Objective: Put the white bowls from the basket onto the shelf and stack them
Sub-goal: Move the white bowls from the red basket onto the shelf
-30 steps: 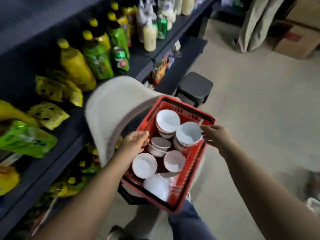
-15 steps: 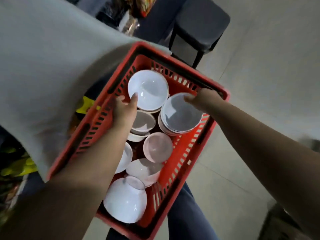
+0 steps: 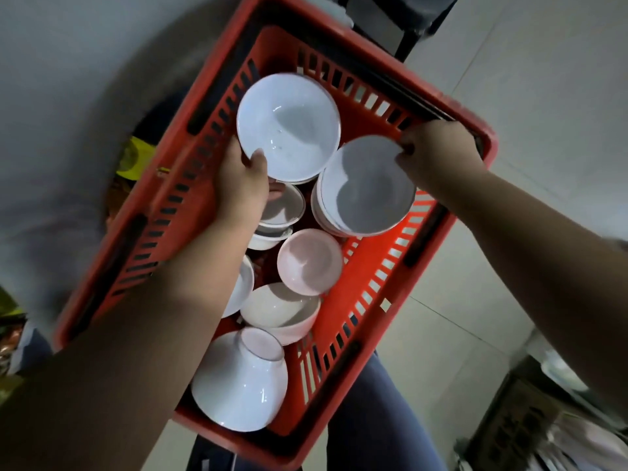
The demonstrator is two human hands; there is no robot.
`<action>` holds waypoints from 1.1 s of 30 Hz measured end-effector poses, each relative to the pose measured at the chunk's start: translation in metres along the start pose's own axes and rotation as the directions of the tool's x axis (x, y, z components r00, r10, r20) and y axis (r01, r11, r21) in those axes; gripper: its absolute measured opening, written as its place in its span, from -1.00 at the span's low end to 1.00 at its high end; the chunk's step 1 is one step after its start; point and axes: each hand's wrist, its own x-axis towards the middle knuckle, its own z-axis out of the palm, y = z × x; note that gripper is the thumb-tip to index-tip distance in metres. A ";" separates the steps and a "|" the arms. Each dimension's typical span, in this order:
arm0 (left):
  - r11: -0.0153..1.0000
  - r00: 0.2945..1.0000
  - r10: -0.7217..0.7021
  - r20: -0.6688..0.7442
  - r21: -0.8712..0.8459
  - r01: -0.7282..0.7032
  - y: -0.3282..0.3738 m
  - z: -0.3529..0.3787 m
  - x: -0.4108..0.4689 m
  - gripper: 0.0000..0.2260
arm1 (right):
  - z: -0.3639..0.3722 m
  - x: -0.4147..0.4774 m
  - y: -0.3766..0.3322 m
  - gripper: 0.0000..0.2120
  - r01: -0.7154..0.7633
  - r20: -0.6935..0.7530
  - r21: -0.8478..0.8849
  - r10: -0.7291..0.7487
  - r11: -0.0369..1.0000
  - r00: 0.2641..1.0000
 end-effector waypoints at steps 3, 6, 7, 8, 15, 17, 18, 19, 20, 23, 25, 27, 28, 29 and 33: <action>0.999 1.000 0.002 0.031 -0.052 0.000 0.007 -0.004 -0.011 -0.65 | -0.004 -0.015 0.001 -0.74 0.055 -0.049 -0.020 -0.056 0.998 0.997; 0.996 0.998 0.037 0.054 -0.085 -0.032 0.014 -0.011 -0.019 -0.65 | -0.018 -0.030 0.003 -0.75 0.091 -0.152 -0.021 -0.093 0.996 0.984; 0.995 0.997 0.043 0.060 -0.095 -0.037 0.017 -0.013 -0.022 -0.65 | -0.023 -0.035 0.004 -0.76 0.081 -0.167 0.015 -0.077 0.997 0.983; 0.994 0.997 0.047 0.063 -0.105 -0.040 0.019 -0.015 -0.024 -0.65 | -0.028 -0.039 0.006 -0.77 0.049 -0.168 0.100 -0.032 0.994 0.985; 0.983 1.000 0.017 0.013 -0.183 -0.014 0.034 -0.049 -0.077 -0.66 | -0.054 -0.077 0.025 -0.75 -0.273 0.194 0.885 0.235 0.376 0.952; 0.980 0.998 0.004 -0.070 -0.199 -0.018 0.035 -0.066 -0.102 -0.63 | -0.057 -0.089 0.021 -0.79 -0.331 0.299 0.907 0.155 0.259 0.942; 0.984 0.992 0.028 -0.125 -0.172 -0.049 0.035 -0.078 -0.116 -0.63 | -0.059 -0.096 0.015 -0.82 -0.355 0.338 0.908 0.112 0.222 0.935; 0.990 0.982 0.060 -0.177 -0.116 -0.081 0.034 -0.089 -0.130 -0.64 | -0.060 -0.102 0.007 -0.82 -0.376 0.369 0.908 0.074 0.184 0.926; 0.994 0.973 0.087 -0.212 -0.045 -0.098 0.031 -0.100 -0.143 -0.64 | -0.062 -0.107 0.000 -0.81 -0.398 0.396 0.906 0.048 0.143 0.917; 0.994 0.946 0.070 -0.316 -0.056 -0.092 0.030 -0.134 -0.188 -0.68 | -0.071 -0.129 -0.026 -0.77 -0.395 0.404 0.913 -0.091 0.106 0.910; 0.973 0.938 0.042 -0.345 -0.199 -0.117 0.034 -0.153 -0.216 -0.66 | -0.080 -0.146 -0.044 -0.69 -0.360 0.384 0.921 -0.194 0.146 0.903; 0.947 0.922 0.034 -0.385 -0.282 -0.153 0.039 -0.172 -0.243 -0.65 | -0.089 -0.166 -0.066 -0.58 -0.318 0.362 0.930 -0.300 0.187 0.883; 0.939 0.911 0.039 -0.411 -0.296 -0.174 0.041 -0.183 -0.256 -0.65 | -0.093 -0.178 -0.078 -0.57 -0.291 0.349 0.934 -0.349 0.208 0.870; 0.933 0.898 0.033 -0.439 -0.309 -0.186 0.043 -0.193 -0.267 -0.66 | -0.097 -0.189 -0.090 -0.58 -0.267 0.338 0.937 -0.382 0.226 0.860; 0.874 0.820 0.010 -0.573 -0.393 -0.286 0.043 -0.256 -0.317 -0.68 | -0.116 -0.246 -0.149 -0.67 -0.160 0.270 0.954 -0.488 0.254 0.830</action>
